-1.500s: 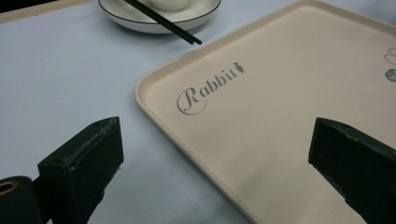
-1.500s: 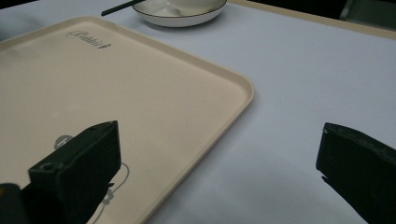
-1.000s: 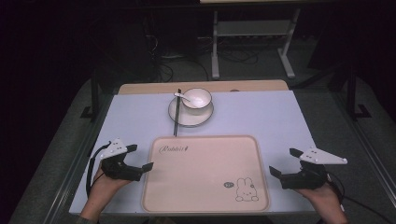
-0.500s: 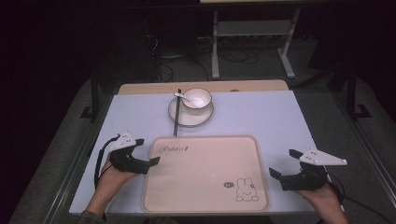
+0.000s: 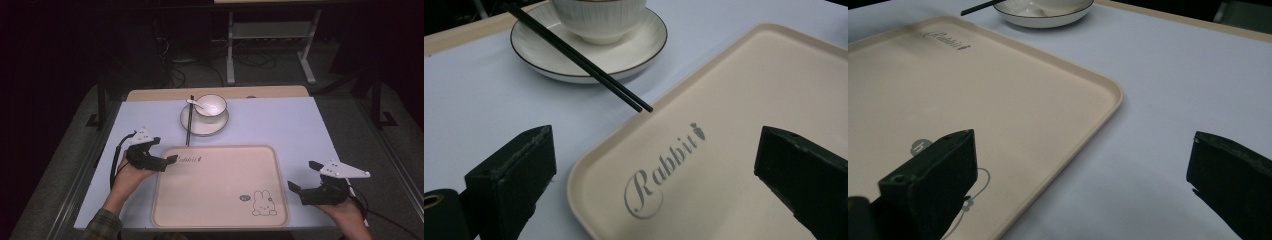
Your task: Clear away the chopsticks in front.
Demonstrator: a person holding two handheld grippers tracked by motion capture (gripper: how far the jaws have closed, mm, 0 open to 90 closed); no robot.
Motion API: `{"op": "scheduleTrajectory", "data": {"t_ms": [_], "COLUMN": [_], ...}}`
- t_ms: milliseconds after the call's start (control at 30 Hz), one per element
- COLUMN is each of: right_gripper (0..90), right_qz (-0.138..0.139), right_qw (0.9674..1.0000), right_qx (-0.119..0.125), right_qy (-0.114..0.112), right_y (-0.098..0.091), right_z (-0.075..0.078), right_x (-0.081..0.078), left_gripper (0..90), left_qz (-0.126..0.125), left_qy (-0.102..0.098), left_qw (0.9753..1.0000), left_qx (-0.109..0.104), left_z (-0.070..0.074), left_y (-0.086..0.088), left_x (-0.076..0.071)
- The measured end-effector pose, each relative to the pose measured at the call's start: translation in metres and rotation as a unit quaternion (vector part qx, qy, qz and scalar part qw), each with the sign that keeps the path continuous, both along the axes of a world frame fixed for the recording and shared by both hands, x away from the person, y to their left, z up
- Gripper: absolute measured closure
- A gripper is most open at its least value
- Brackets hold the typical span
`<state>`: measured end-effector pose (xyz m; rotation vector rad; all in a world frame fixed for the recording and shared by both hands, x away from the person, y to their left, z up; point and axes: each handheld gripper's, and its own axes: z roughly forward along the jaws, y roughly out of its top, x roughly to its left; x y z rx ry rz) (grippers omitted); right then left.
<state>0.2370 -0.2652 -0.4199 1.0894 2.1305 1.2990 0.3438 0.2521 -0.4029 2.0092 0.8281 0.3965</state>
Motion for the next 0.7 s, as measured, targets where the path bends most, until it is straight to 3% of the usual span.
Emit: {"op": "scheduleTrajectory", "data": {"t_ms": [333,700], "right_gripper": [0.0,0.0], "right_qz": [-0.01,-0.002], "right_qw": [0.9999,1.0], "right_qx": [0.005,0.006], "right_qy": [-0.002,0.001], "right_y": [-0.004,-0.003], "right_z": [0.001,-0.001], "right_x": [-0.003,0.001], "left_gripper": [2.6,6.3], "left_qz": [0.006,0.018], "left_qy": [-0.003,-0.004], "left_qw": [0.9999,0.9998], "left_qx": [-0.01,0.002], "left_z": [0.005,0.01], "left_y": [-0.011,-0.026], "left_x": [0.028,0.058]}}
